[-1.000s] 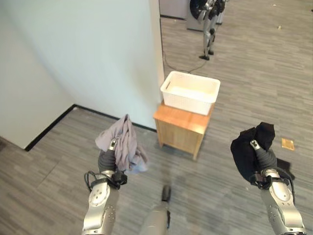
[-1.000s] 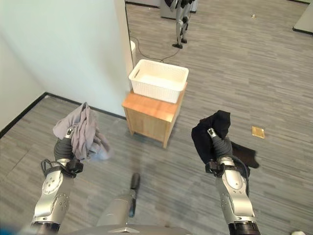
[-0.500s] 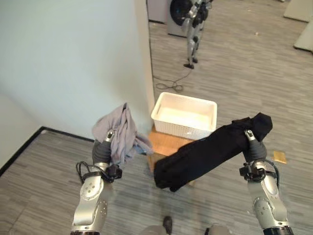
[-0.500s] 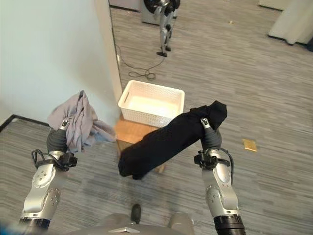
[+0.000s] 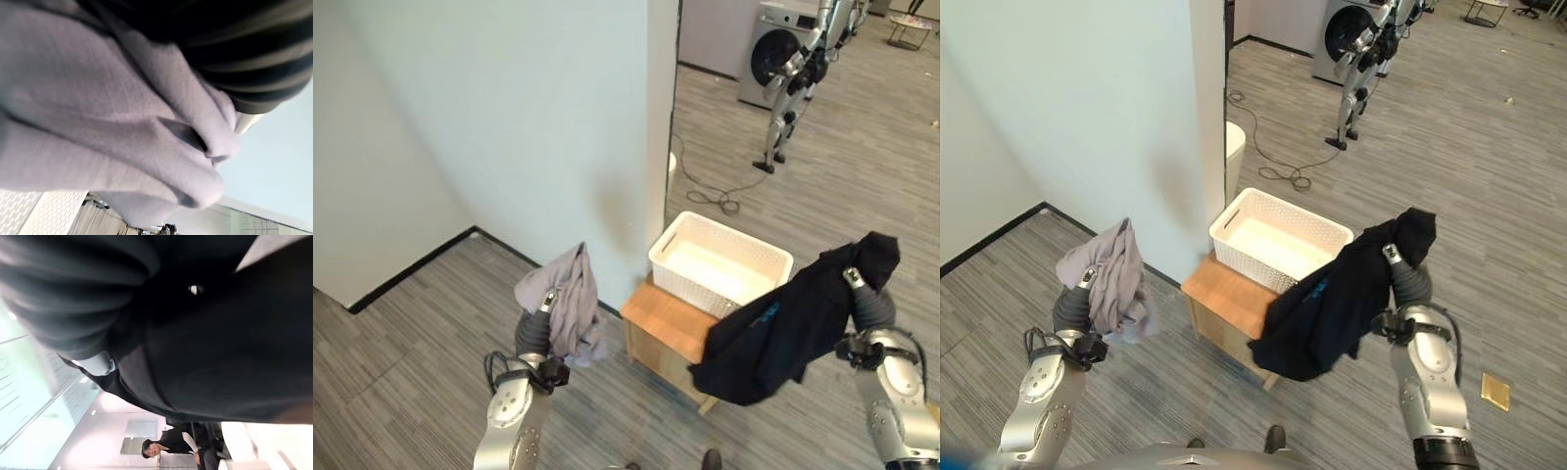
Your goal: Pick up bed clothes into laundry basket.
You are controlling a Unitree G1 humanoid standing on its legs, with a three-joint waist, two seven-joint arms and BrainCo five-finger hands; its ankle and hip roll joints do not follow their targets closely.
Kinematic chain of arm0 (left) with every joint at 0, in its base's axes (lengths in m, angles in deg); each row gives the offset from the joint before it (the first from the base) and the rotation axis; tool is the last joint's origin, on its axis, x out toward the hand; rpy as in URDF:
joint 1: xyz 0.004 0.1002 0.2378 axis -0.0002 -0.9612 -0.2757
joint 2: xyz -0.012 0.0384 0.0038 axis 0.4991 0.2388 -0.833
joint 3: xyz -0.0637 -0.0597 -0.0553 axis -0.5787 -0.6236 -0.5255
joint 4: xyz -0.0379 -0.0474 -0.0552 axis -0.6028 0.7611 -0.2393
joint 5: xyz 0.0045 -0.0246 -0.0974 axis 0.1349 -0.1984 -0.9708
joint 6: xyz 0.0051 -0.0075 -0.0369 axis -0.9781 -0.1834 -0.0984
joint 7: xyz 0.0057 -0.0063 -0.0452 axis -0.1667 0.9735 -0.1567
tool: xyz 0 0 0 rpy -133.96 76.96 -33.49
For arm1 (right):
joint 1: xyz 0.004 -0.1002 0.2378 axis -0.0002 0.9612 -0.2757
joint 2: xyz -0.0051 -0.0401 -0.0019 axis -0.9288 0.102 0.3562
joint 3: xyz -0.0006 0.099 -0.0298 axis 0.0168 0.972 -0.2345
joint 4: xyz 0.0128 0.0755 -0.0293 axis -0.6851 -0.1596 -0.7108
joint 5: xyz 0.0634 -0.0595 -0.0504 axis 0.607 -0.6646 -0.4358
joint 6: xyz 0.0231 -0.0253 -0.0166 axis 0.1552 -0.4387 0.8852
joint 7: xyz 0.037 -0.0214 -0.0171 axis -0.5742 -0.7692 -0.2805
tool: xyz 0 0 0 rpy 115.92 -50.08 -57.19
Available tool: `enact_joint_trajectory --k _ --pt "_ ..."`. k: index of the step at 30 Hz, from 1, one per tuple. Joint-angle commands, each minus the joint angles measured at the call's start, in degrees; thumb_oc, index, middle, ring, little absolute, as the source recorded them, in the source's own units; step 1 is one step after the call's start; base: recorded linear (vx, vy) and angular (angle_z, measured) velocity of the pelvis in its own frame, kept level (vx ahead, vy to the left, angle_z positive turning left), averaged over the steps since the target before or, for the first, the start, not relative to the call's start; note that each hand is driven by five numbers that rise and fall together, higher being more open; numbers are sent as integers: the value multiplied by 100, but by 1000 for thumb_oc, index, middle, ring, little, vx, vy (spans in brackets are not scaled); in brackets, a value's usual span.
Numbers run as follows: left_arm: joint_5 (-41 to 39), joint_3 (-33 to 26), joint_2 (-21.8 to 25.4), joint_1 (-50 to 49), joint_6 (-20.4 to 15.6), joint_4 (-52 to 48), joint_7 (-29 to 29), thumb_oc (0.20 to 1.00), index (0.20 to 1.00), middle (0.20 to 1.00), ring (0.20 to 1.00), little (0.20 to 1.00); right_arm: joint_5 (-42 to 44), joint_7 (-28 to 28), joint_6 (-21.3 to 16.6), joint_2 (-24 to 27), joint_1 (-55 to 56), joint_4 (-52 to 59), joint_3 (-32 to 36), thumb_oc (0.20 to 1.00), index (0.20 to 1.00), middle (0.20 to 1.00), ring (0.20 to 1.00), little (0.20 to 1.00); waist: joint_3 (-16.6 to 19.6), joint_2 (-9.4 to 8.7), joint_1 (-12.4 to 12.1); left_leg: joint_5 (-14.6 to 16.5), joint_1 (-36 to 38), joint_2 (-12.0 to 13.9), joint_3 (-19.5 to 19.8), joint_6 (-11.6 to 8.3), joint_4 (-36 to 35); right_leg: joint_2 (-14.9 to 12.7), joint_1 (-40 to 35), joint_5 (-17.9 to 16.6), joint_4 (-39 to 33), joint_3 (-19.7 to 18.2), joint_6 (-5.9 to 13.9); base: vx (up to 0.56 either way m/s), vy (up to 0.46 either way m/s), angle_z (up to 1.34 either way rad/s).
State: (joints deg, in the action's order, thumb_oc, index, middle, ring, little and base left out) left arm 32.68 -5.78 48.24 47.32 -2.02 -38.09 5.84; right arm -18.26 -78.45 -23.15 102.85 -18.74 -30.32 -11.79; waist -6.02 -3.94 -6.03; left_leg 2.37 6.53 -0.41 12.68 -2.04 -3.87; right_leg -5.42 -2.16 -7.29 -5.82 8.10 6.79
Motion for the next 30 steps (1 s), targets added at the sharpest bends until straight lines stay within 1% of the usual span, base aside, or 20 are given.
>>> enact_joint_trajectory --k 1,3,4,5,6,8,9,10,11,12,16,17,18,19,20,21,23,24,27,30 --pt "-232 -45 482 90 -309 -542 -142 200 200 200 200 200 27 -85 -519 766 -759 391 450 200 200 200 200 200 258 -43 -31 -562 -549 80 -289 -62 -113 -132 -248 480 148 91 42 16 -4 22" --pt "-291 -66 507 -19 -283 -528 -170 200 200 200 200 200 11 -84 -552 1162 -968 349 532 200 200 200 200 200 262 -47 -51 -564 -565 72 -252 -70 -113 -123 -250 487 156 127 42 13 5 12" --pt "-351 -76 575 -154 -256 -544 -225 200 200 200 200 200 -217 -139 -549 1732 -1243 182 595 200 200 200 200 200 279 -77 -98 -564 -584 65 -208 -74 -113 -114 -248 493 162 167 44 11 7 6" --pt "-351 -81 562 -153 -255 -545 -225 200 200 200 200 200 -211 -137 -561 1750 -1270 155 576 200 200 200 200 200 276 -65 -89 -563 -585 66 -206 -74 -113 -113 -247 494 164 169 44 41 -3 6" --pt "-397 -31 609 -206 -247 -537 -264 200 200 200 200 200 -315 -179 -534 2053 -1430 21 532 200 200 200 200 200 288 -98 -125 -507 -562 76 -198 -78 -113 -102 -280 535 151 183 48 34 1 7" --pt "-510 144 692 -271 -226 -505 -350 200 200 200 200 200 -385 -254 -513 2775 -2063 -653 156 200 200 200 200 200 269 -123 -174 -510 -582 71 -183 -75 -113 -101 -264 525 160 194 54 -1 11 1" --pt "-568 231 765 -275 -221 -502 -364 200 200 200 200 200 -399 -321 -470 3011 -2314 -893 -7 200 200 200 200 200 250 -153 -204 -571 -618 56 -174 -71 -113 -107 -228 476 173 201 59 0 0 0" --pt "-597 292 840 -316 -203 -478 -398 200 200 200 200 200 -434 -334 -415 3278 -2599 -1154 -185 200 200 200 200 200 250 -181 -230 -512 -593 69 -181 -73 -113 -93 -264 511 158 211 61 -38 9 0" --pt "-600 280 817 -309 -207 -475 -399 200 200 200 200 200 -422 -331 -435 3305 -2692 -1216 -258 200 200 200 200 200 235 -165 -213 -573 -622 57 -183 -68 -113 -105 -228 467 171 209 62 34 8 3" --pt "-671 435 957 -400 -156 -440 -504 200 200 200 200 200 -634 -366 -371 3926 -3481 -1771 -824 200 200 200 200 200 224 -210 -259 -510 -596 70 -192 -69 -113 -91 -275 482 131 198 65 0 0 0" --pt "-778 726 1198 -471 -78 -368 -623 200 200 200 200 200 -1234 -517 -242 4665 -4912 -2541 -1925 200 200 200 200 200 216 -300 -317 -517 -614 70 -183 -72 -113 -81 -286 475 110 230 79 17 10 -1" --pt "-825 793 1192 -460 -69 -362 -639 200 200 200 200 200 -1321 -592 -243 4762 -5579 -2895 -2500 200 200 200 200 200 212 -278 -305 -517 -623 69 -175 -71 -113 -80 -278 476 111 235 81 0 0 0" --pt "-861 908 1315 -459 -52 -320 -661 200 200 200 200 200 -1475 -650 -198 4894 -5946 -3148 -2777 200 200 200 200 200 212 -348 -355 -519 -634 67 -154 -73 -113 -74 -275 479 107 248 81 0 0 0" --pt "-885 997 1382 -437 -45 -299 -689 200 200 200 200 200 -1588 -681 -164 4985 -6824 -3627 -3555 200 200 200 200 200 209 -366 -369 -528 -651 59 -152 -72 -113 -74 -270 476 105 251 81 0 0 0" --pt "-903 1067 1479 -434 -30 -296 -703 200 200 200 200 200 -1661 -730 -114 5014 -7242 -3897 -3891 200 200 200 200 200 208 -421 -394 -530 -662 61 -146 -74 -113 -69 -267 472 102 259 81 8 2 4" --pt "-917 1126 1503 -441 -15 -262 -723 200 200 200 200 200 -1730 -745 -68 4975 -8233 -4452 -4773 200 200 200 200 200 198 -422 -389 -536 -680 60 -141 -77 -113 -70 -255 469 95 264 85 12 4 6" --pt "-923 1157 1545 -433 -5 -287 -723 200 200 200 200 200 -1751 -758 -25 4807 -9260 -5143 -5693 200 200 200 200 200 189 -416 -398 -545 -721 54 -117 -75 -113 -66 -223 457 89 275 94 15 2 19" --pt "-942 1168 1585 -428 -3 -271 -708 200 200 200 200 200 -1787 -769 23 4716 -9544 -5356 -5909 200 200 200 200 200 183 -452 -424 -558 -746 56 -106 -77 -113 -61 -211 449 85 289 96 7 -4 17" --pt "-996 1241 1573 -369 -10 -219 -652 200 200 200 200 200 -1747 -724 74 4367 -10545 -6124 -6772 200 200 200 200 200 133 -461 -511 -605 -880 60 -51 -99 -113 -45 -109 453 82 337 92 0 0 0" --pt "-1024 1258 1608 -361 -5 -239 -622 200 200 200 200 200 -1733 -715 146 4125 -10949 -6594 -7084 200 200 200 200 200 61 -507 -608 -647 -1029 65 29 -111 -113 -13 -5 464 82 408 86 -11 -7 7"
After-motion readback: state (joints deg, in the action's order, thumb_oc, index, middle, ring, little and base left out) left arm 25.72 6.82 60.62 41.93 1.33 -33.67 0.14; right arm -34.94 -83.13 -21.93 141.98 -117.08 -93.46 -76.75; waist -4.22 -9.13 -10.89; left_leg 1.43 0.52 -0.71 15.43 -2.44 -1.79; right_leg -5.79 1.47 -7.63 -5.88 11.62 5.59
